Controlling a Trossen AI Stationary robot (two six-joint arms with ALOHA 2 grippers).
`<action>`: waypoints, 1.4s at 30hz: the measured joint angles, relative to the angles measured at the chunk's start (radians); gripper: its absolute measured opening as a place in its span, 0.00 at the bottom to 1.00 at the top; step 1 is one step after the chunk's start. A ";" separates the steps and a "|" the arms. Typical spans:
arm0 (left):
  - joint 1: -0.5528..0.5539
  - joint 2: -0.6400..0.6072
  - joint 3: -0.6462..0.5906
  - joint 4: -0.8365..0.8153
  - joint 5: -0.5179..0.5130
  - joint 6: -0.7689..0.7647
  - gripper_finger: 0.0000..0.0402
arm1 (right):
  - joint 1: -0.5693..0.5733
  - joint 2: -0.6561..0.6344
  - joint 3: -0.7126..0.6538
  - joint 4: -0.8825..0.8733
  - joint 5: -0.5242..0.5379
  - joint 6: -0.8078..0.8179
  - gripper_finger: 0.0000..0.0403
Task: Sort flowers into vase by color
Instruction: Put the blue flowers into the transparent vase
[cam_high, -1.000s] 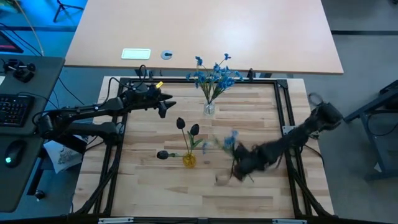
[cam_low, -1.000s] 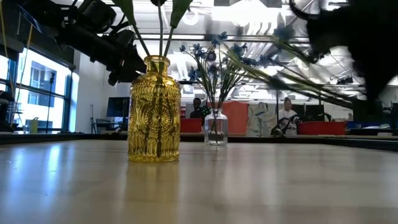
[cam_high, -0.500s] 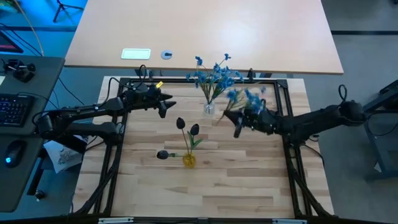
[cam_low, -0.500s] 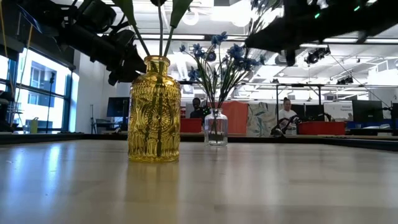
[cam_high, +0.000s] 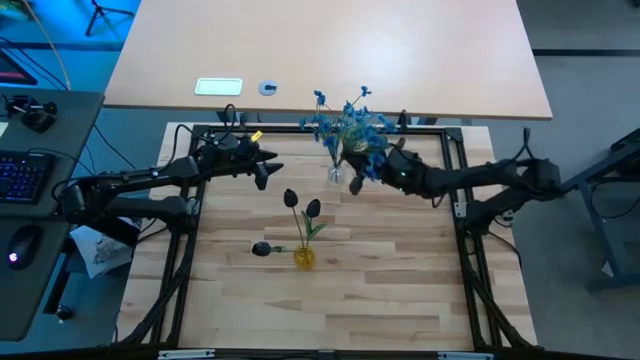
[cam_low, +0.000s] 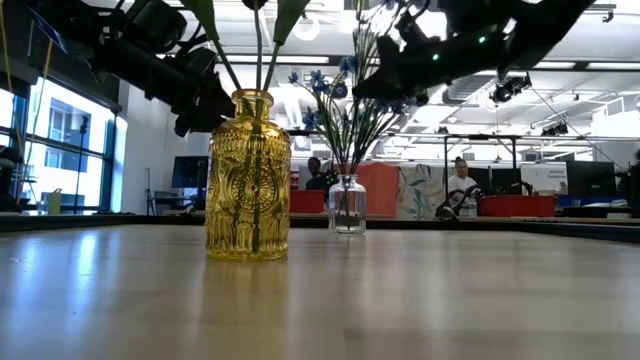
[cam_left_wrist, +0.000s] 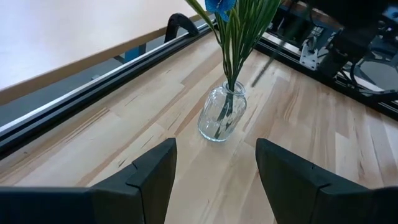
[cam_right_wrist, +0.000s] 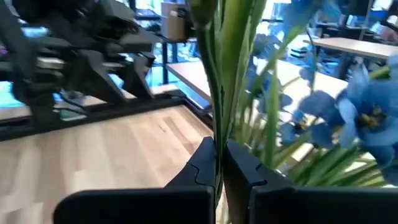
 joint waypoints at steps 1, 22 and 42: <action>0.000 0.000 0.000 0.000 0.000 0.000 0.52 | -0.008 0.012 0.005 0.000 0.000 0.000 0.00; 0.000 0.001 0.000 -0.021 0.000 0.001 0.52 | -0.089 0.088 0.073 -0.158 -0.011 0.032 0.00; 0.000 0.001 0.000 -0.024 -0.001 0.002 0.52 | -0.120 0.081 0.107 -0.380 -0.122 0.290 0.47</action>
